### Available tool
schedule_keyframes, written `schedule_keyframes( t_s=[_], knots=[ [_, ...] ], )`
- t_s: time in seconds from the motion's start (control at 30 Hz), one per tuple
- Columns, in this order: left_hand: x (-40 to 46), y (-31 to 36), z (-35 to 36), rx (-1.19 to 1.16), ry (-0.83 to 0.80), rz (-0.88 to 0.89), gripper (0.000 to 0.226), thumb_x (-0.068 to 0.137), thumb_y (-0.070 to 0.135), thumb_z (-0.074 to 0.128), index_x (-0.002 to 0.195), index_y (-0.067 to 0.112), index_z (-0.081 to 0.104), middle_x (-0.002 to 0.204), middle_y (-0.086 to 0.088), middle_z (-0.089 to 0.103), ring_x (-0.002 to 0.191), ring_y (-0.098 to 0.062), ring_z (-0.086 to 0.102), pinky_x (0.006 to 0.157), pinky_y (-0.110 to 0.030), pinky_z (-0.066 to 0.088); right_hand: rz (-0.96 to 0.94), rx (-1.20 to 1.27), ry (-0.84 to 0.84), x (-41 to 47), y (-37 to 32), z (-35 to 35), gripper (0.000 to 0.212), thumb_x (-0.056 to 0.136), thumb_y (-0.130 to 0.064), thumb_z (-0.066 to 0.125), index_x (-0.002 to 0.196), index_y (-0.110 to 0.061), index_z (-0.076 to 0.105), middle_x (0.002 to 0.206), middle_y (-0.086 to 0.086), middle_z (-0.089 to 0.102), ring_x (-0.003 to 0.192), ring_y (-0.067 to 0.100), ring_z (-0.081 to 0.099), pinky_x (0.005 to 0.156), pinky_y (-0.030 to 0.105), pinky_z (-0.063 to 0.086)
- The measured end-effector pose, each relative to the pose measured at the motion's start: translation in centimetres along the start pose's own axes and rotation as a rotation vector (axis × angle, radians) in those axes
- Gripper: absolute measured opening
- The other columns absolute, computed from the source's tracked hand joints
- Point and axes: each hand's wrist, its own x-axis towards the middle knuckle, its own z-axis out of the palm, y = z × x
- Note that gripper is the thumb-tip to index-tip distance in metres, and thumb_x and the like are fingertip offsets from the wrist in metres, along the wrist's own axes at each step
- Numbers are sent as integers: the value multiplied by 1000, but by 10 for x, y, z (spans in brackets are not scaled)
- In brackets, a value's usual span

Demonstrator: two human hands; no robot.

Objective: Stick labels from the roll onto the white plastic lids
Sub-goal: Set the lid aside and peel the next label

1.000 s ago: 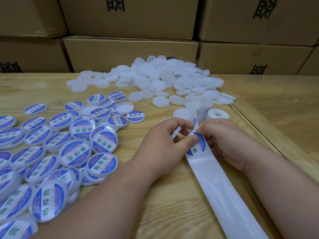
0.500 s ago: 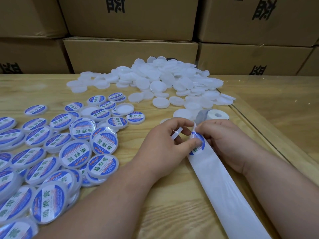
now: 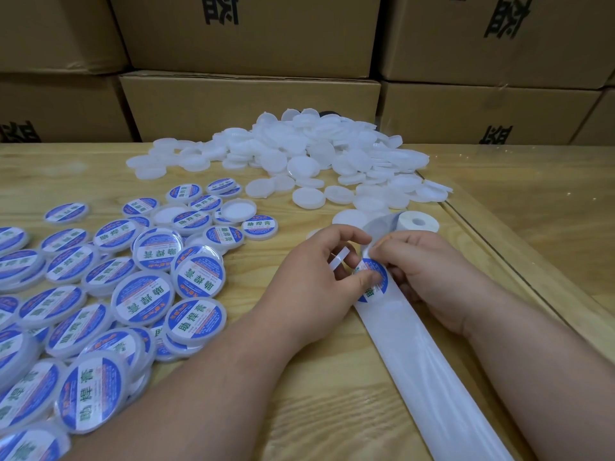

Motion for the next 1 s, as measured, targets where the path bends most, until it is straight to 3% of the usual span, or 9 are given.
schedule_keyframes(
  t_s=[0.13, 0.23, 0.3, 0.43, 0.53, 0.7, 0.83, 1.0],
  knots=[
    [0, -1, -1, 6, -8, 5, 33, 83, 25, 81, 101, 46, 64, 81, 17, 57, 63, -1, 53, 63, -20, 51, -11, 7, -23, 0, 0, 0, 16, 72, -29, 63, 64, -19, 72, 52, -4, 56, 46, 10, 53, 42, 19, 41],
    [1, -2, 0, 18, -14, 0, 28, 83, 27, 80, 98, 45, 64, 78, 20, 55, 64, -2, 53, 71, -29, 54, -17, 23, -23, -1, 0, -1, 18, 73, -28, 62, 63, -17, 71, 49, -5, 53, 43, 9, 49, 40, 17, 38],
    [0, -1, 0, 21, -5, -6, 23, 83, 29, 81, 93, 41, 64, 77, 20, 57, 63, -3, 53, 69, -28, 52, -15, 33, -15, -1, 0, -2, 21, 77, -27, 62, 66, -10, 69, 52, -2, 54, 44, 11, 50, 41, 19, 39],
    [-2, 2, 1, 75, 30, -1, 17, 86, 35, 76, 81, 33, 60, 77, 19, 64, 67, -8, 59, 61, -17, 47, -8, 68, -14, -1, 0, -3, 29, 86, -22, 63, 58, -16, 68, 56, 4, 59, 50, 17, 55, 49, 24, 44],
    [-4, 3, 0, 131, 21, 27, 24, 84, 42, 76, 75, 27, 60, 76, 11, 66, 66, -8, 56, 58, -15, 42, -16, 100, -53, -3, -2, -3, 27, 86, -29, 66, 69, -8, 72, 60, 8, 61, 54, 20, 56, 52, 27, 45],
    [-5, 6, 0, 140, 17, 40, 30, 83, 45, 78, 75, 23, 59, 75, 5, 64, 62, -1, 50, 57, -16, 40, -31, 103, -81, -6, -5, -2, 42, 79, -38, 69, 89, 3, 73, 80, 33, 59, 72, 33, 56, 70, 43, 44],
    [-5, 7, 0, 170, 15, 45, 29, 84, 44, 76, 74, 23, 58, 69, 13, 59, 62, -3, 50, 56, -17, 38, -21, 93, -101, -5, -5, -3, 30, 78, -34, 67, 79, -4, 72, 70, 15, 56, 62, 25, 52, 58, 31, 42],
    [-5, 8, 0, 164, -2, 40, 24, 85, 43, 72, 76, 24, 61, 74, 11, 63, 67, -7, 55, 61, -23, 43, -37, 91, -128, -6, -4, -4, 22, 81, -33, 66, 69, -16, 73, 53, -3, 53, 44, 7, 48, 41, 18, 37]
  ],
)
